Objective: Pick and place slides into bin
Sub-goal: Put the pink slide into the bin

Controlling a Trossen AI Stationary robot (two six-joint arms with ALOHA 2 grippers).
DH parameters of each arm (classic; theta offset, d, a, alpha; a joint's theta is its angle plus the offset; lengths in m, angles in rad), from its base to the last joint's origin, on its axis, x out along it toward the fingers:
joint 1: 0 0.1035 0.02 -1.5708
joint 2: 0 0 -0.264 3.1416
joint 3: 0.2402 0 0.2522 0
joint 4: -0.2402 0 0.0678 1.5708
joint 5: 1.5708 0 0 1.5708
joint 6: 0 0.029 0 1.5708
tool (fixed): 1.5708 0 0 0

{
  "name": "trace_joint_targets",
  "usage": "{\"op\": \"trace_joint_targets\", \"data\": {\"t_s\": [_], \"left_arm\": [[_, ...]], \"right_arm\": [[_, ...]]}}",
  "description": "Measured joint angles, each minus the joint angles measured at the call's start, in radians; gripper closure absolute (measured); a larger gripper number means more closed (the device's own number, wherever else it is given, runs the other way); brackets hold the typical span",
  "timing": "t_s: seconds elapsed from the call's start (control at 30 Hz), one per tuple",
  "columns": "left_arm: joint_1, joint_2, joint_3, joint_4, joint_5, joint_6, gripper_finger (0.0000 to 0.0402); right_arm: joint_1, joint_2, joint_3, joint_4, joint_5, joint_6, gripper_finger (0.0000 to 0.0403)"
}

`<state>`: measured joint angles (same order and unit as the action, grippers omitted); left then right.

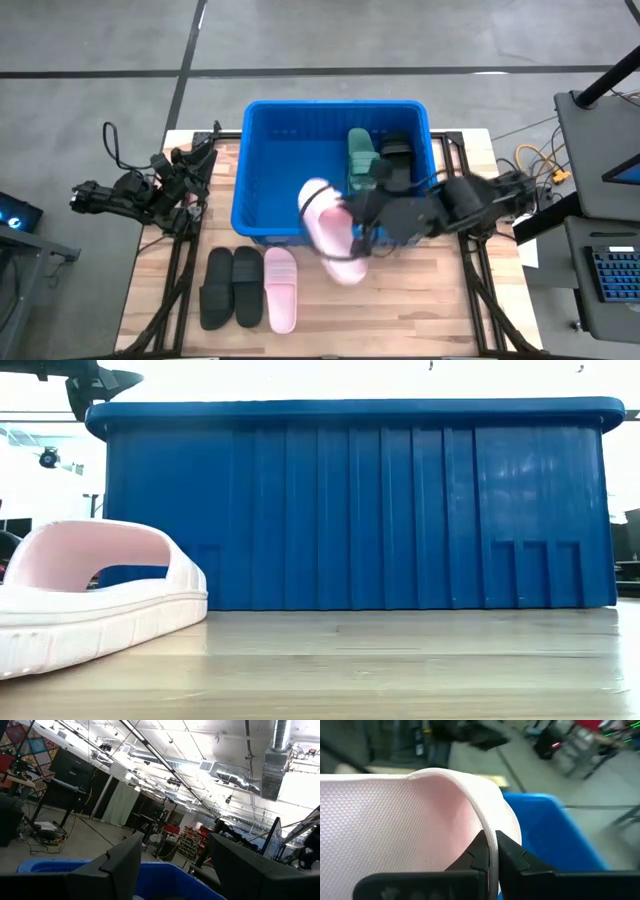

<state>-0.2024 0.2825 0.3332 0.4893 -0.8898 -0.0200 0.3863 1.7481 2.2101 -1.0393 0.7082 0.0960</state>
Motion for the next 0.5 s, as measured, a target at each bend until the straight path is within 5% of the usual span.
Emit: {"op": "trace_joint_targets", "data": {"t_s": [0.5], "left_arm": [[0.000,0.000,0.000,0.005,0.000,-0.001,0.0185]], "right_arm": [[-0.328,-0.040,-0.002,-0.092,0.050,-0.209,0.0392]]}}
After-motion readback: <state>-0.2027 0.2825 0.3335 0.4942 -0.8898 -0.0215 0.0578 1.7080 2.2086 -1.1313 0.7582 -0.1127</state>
